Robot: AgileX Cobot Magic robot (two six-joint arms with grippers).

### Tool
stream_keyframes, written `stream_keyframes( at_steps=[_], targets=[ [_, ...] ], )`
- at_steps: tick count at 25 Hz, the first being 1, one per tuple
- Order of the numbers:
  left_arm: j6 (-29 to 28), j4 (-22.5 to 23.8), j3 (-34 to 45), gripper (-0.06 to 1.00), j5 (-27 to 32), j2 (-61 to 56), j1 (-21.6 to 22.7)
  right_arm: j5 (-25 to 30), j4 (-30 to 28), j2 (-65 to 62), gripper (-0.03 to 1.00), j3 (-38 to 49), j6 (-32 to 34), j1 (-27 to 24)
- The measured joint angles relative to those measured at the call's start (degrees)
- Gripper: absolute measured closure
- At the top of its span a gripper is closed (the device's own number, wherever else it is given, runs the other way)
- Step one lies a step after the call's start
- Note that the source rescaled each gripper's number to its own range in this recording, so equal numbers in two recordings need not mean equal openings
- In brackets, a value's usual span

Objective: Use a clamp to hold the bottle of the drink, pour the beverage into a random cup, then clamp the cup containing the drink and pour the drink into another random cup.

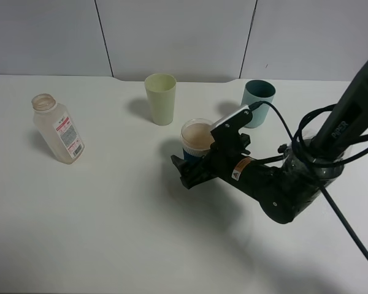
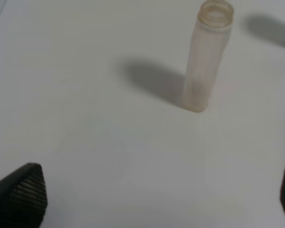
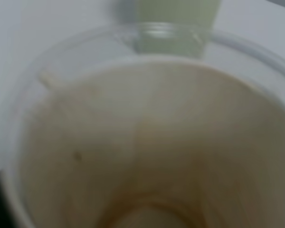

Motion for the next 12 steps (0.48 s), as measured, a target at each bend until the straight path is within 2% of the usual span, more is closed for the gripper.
stream_keyframes(
  at_steps=[5, 12],
  targets=[
    [0.0, 0.0, 0.0, -0.05, 0.0, 0.0, 0.0, 3.6, 2.9, -6.0, -0.02, 1.3, -0.1, 1.8],
    [0.0, 0.0, 0.0, -0.05, 0.0, 0.0, 0.0, 7.0, 9.3, -20.3, -0.02, 8.5, -2.0, 2.3]
  ],
)
